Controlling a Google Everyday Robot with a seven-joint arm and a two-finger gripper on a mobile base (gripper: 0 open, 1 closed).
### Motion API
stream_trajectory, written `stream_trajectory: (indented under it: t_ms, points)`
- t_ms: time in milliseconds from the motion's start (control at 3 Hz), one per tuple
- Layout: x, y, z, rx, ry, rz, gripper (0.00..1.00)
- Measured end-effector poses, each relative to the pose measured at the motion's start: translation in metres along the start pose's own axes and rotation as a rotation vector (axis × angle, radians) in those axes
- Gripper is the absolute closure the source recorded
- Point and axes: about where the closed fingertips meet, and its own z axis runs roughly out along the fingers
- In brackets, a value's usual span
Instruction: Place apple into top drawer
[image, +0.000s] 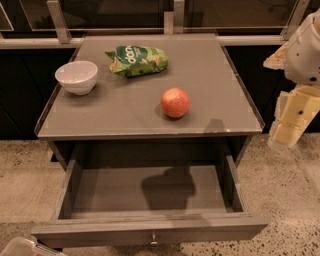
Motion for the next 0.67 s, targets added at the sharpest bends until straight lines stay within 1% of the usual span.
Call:
stream_trajectory:
  t_ms: [333, 667]
  points:
    - [-0.002, -0.002, 0.001, 0.001, -0.001, -0.002, 0.0]
    - [-0.02, -0.018, 0.03, -0.047, 0.015, -0.05, 0.0]
